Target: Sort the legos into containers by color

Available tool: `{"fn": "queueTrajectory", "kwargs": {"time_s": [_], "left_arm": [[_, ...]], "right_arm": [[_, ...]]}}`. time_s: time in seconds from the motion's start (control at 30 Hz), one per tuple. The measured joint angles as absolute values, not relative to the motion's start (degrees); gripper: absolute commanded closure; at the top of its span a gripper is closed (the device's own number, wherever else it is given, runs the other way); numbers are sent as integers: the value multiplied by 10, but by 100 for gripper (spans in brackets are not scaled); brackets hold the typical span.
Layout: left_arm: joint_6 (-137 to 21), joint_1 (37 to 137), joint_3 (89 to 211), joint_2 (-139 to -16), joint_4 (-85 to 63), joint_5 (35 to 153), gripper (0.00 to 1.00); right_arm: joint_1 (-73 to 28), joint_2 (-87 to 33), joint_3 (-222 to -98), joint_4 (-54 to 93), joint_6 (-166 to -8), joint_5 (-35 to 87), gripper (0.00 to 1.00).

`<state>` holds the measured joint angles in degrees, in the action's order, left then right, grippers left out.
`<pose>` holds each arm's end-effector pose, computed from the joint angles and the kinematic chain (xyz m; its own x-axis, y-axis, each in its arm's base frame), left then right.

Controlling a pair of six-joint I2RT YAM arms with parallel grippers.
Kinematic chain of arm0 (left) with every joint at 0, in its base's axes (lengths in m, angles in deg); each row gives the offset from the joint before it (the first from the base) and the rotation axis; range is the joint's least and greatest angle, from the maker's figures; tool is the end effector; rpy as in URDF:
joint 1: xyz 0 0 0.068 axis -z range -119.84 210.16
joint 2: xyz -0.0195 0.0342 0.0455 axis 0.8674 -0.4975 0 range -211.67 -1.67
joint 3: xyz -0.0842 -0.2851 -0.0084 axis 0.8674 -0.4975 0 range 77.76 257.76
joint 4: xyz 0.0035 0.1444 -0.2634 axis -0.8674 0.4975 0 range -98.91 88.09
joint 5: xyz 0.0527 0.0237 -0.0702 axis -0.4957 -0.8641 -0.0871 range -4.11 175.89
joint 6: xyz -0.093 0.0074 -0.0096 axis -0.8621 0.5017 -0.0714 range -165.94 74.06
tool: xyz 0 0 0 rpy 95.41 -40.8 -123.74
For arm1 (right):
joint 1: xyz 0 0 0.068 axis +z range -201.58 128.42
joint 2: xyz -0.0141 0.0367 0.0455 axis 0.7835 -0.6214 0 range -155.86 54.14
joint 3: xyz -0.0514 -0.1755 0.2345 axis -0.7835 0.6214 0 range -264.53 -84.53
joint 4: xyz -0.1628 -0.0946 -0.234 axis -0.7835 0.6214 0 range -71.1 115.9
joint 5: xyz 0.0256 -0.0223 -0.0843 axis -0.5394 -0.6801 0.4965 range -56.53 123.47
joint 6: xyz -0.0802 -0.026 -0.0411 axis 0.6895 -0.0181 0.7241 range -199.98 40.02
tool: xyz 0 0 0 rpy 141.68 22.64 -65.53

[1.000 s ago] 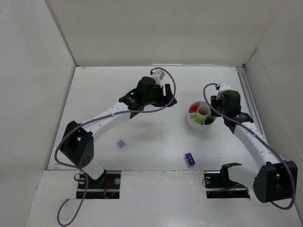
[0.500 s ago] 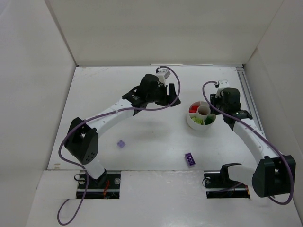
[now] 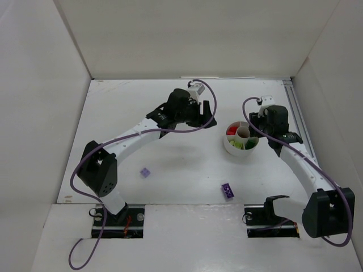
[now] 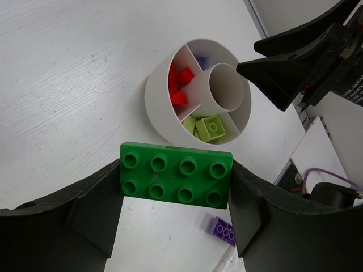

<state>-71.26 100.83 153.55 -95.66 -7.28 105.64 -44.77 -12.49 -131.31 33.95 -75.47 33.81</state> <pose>0.3418 -0.3314 0.3175 -0.5981 -0.0168 -0.8013 0.6623 0.5527 -0.5059 0.3226 0.0380 0.2476 -0.5575 -0.1458 -0.8173 -0.1581 0.9851 -0.0679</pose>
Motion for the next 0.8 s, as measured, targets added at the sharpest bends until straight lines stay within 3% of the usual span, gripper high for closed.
{"fn": "queueTrajectory", "kwargs": {"time_s": [0.3,0.4,0.53,0.67,0.8], "left_arm": [[-694,1023,1539,-957,-66,1059,67],[-676,1037,1552,-957,-59,1063,66],[-652,1062,1589,-969,-56,1070,65],[-673,1075,1627,-991,-65,1097,65],[-739,1050,1621,-1006,-140,1211,63]], "right_arm": [[-448,-99,-1313,343,-759,338,41],[-450,-75,-1313,357,-776,359,33],[-462,-30,-1313,373,-789,375,29],[-468,41,-1298,360,-774,315,29],[-468,121,-1253,340,-757,230,29]]}}
